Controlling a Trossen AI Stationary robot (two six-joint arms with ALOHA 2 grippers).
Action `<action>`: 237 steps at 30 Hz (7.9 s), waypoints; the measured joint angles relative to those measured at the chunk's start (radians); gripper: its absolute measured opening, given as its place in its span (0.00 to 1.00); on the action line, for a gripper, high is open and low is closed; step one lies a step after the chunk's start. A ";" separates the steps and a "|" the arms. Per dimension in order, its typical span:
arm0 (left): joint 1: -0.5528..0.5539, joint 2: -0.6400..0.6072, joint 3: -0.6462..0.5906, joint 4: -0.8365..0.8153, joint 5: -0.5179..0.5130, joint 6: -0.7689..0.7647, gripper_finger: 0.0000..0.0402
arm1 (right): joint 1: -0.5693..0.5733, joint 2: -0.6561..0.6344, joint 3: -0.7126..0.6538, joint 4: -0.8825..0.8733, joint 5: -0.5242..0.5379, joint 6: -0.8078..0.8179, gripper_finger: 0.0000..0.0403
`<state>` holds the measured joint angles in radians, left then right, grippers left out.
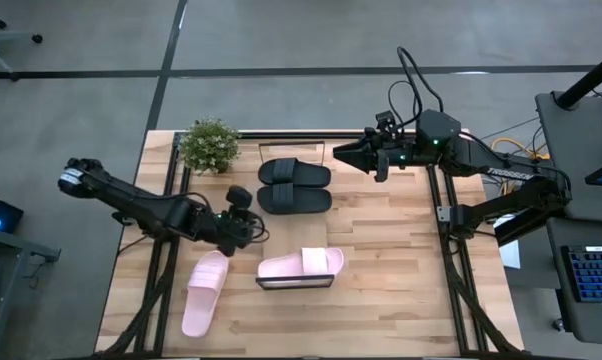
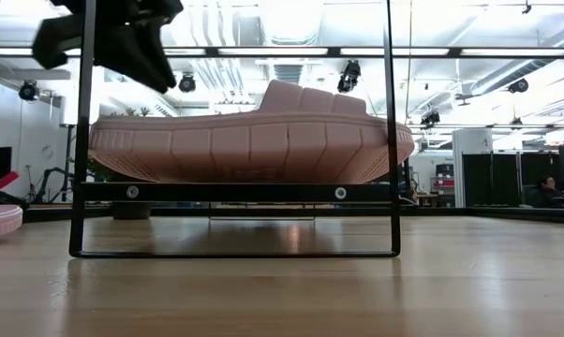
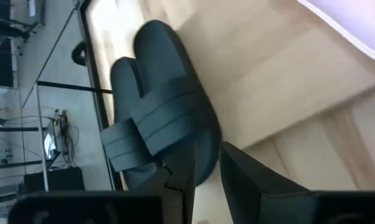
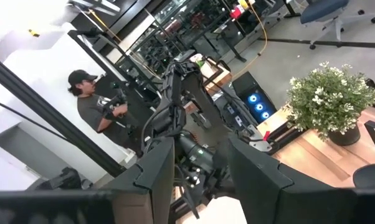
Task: Pick and place slides into the shelf
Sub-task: Put the pink slide on the shelf
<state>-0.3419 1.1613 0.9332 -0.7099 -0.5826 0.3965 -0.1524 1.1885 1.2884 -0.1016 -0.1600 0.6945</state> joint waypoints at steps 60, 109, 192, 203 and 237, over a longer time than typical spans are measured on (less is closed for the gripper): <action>-0.691 0.214 0.190 -0.557 0.040 -1.106 0.13 | -0.001 0.000 0.000 -0.196 0.005 0.046 0.35; -0.831 0.582 0.179 -0.489 0.145 -1.474 0.13 | -0.001 0.021 0.000 -0.193 0.004 0.061 0.35; -0.798 0.359 0.129 -0.576 -0.010 -1.367 0.00 | 0.000 0.082 0.000 -0.126 0.001 0.045 0.35; -0.798 0.339 0.122 -0.572 0.028 -1.363 0.04 | 0.000 0.082 0.000 -0.125 0.004 0.005 0.35; -0.796 0.357 -0.075 -0.446 0.056 -1.402 0.32 | -0.001 0.083 0.000 -0.125 0.030 0.001 0.35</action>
<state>-1.1381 1.5181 0.8585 -1.1557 -0.5270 -1.0054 -0.1532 1.2713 1.2884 -0.2264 -0.1298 0.6952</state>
